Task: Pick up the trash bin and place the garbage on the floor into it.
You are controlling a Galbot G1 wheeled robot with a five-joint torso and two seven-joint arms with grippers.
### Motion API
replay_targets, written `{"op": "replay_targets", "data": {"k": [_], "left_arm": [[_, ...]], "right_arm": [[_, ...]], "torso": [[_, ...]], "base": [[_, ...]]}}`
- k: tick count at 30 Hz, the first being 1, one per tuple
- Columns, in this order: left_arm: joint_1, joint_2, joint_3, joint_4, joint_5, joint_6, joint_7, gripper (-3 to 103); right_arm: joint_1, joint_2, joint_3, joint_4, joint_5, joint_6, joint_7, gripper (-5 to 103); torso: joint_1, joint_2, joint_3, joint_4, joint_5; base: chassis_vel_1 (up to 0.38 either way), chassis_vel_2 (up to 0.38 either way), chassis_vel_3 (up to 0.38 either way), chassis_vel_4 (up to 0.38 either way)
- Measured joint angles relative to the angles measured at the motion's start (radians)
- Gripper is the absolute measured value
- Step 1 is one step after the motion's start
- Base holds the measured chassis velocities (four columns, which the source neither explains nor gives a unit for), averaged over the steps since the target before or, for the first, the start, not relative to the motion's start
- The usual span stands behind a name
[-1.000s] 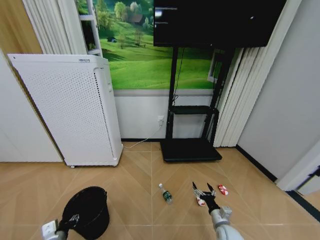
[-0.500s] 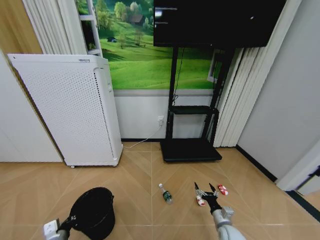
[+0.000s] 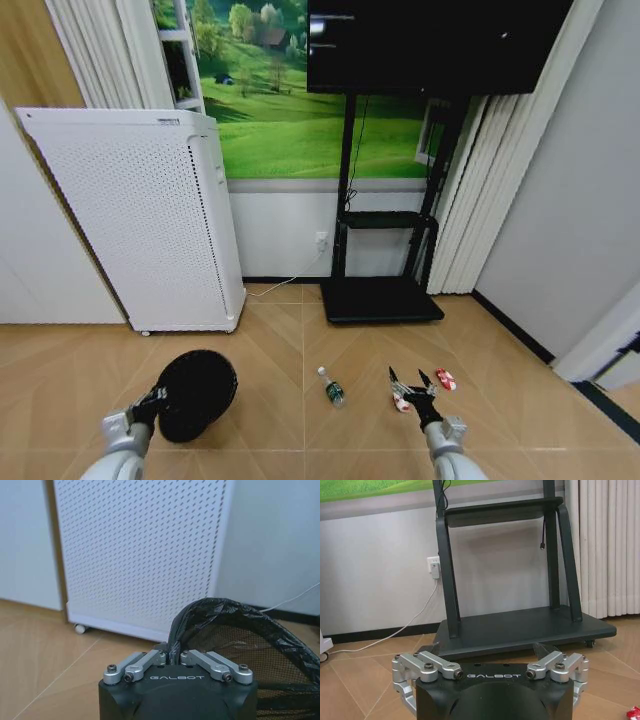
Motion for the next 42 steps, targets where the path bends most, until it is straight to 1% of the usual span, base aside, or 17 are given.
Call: {"op": "replay_targets", "data": {"k": [4, 5, 7, 8, 10, 11, 12, 13, 14, 17, 18, 20, 21, 22, 25, 29, 42], "left_arm": [[-0.057, 0.022, 0.032, 0.017, 0.008, -0.040, 0.029, 7], [-0.057, 0.022, 0.032, 0.017, 0.008, -0.040, 0.029, 7], [-0.115, 0.046, 0.053, 0.052, 0.029, -0.092, 0.077, 7], [-0.115, 0.046, 0.053, 0.052, 0.029, -0.092, 0.077, 7], [-0.174, 0.070, 0.071, 0.080, 0.028, -0.128, 0.160, 7], [-0.174, 0.070, 0.071, 0.080, 0.028, -0.128, 0.160, 7], [-0.195, 0.077, 0.084, 0.086, 0.022, -0.139, 0.191, 7], [-0.218, 0.080, 0.098, 0.092, 0.020, -0.153, 0.223, 7], [-0.218, 0.080, 0.098, 0.092, 0.020, -0.153, 0.223, 7], [-0.254, 0.071, 0.122, 0.104, 0.021, -0.172, 0.286, 7], [-0.254, 0.071, 0.122, 0.104, 0.021, -0.172, 0.286, 7], [-0.268, 0.062, 0.135, 0.111, 0.020, -0.181, 0.320, 7], [-0.273, 0.060, 0.137, 0.114, 0.016, -0.183, 0.344, 7], [-0.273, 0.060, 0.137, 0.114, 0.016, -0.183, 0.344, 7], [-0.274, 0.070, 0.138, 0.114, -0.006, -0.183, 0.371, 7], [-0.274, 0.077, 0.133, 0.115, -0.011, -0.183, 0.374, 7], [-0.264, 0.079, 0.146, 0.109, -0.007, -0.178, 0.368, 7]], "right_arm": [[0.001, -0.003, 0.000, -0.005, 0.000, 0.003, 0.004, 100], [0.001, -0.003, 0.000, -0.005, 0.000, 0.003, 0.004, 100], [0.002, -0.003, 0.000, -0.008, 0.001, 0.006, 0.017, 100], [0.002, -0.003, 0.000, -0.008, 0.001, 0.006, 0.017, 100], [0.001, 0.005, 0.000, -0.004, 0.009, 0.006, 0.036, 100], [0.001, 0.005, 0.000, -0.004, 0.009, 0.006, 0.036, 100], [-0.004, 0.009, 0.000, 0.010, 0.015, 0.001, 0.040, 100], [-0.017, 0.009, -0.003, 0.042, 0.027, -0.021, 0.040, 100], [-0.017, 0.009, -0.003, 0.042, 0.027, -0.021, 0.040, 100], [-0.045, 0.003, -0.026, 0.118, 0.039, -0.077, 0.029, 100], [-0.045, 0.003, -0.026, 0.118, 0.039, -0.077, 0.029, 100], [-0.050, 0.000, -0.040, 0.156, 0.037, -0.108, 0.018, 100], [-0.049, 0.000, -0.050, 0.180, 0.036, -0.143, 0.017, 100], [-0.049, 0.000, -0.050, 0.180, 0.036, -0.143, 0.017, 100], [-0.035, 0.002, -0.060, 0.218, 0.037, -0.214, 0.017, 100], [-0.018, 0.000, -0.062, 0.227, 0.020, -0.261, 0.014, 100], [-0.018, -0.003, -0.062, 0.198, 0.009, -0.248, 0.002, 100]], "torso": [[0.000, 0.000, 0.000, 0.0002, 0.0000], [0.000, 0.000, 0.000, 0.0002, 0.0000], [0.000, 0.000, 0.000, 0.0001, -0.0001], [0.000, 0.000, 0.000, 0.0001, -0.0001], [0.000, 0.000, 0.000, 0.0002, 0.0001], [0.000, 0.000, 0.000, 0.0002, 0.0001], [0.000, 0.000, 0.000, 0.0003, 0.0003], [0.000, 0.000, 0.000, 0.0000, 0.0000], [0.000, 0.000, 0.000, 0.0000, 0.0000], [0.000, 0.000, 0.000, 0.0000, 0.0000], [0.000, 0.000, 0.000, 0.0000, 0.0000], [0.000, 0.000, 0.000, 0.0001, -0.0002], [0.000, 0.000, 0.000, 0.0000, 0.0000], [0.000, 0.000, 0.000, 0.0000, 0.0000], [0.000, 0.000, 0.000, 0.0004, -0.0001], [0.000, 0.000, 0.000, 0.0004, -0.0001], [0.000, 0.000, 0.000, 0.0002, 0.0000]], "base": [[0.000, 0.000, 0.000, 0.000], [0.000, 0.000, 0.000, 0.000], [0.000, 0.000, 0.000, 0.000], [0.000, 0.000, 0.000, 0.000], [0.000, 0.000, 0.000, 0.000], [0.000, 0.000, 0.000, 0.000], [0.000, 0.000, 0.000, 0.000], [0.000, 0.000, 0.000, 0.000], [0.000, 0.000, 0.000, 0.000], [0.000, 0.000, 0.000, 0.000], [0.000, 0.000, 0.000, 0.000], [0.000, 0.000, 0.000, 0.000], [0.000, 0.000, 0.000, 0.000], [0.000, 0.000, 0.000, 0.000], [0.000, 0.000, 0.000, 0.000], [0.000, 0.000, 0.000, 0.000], [-0.025, 0.020, 0.023, -0.021]]}}
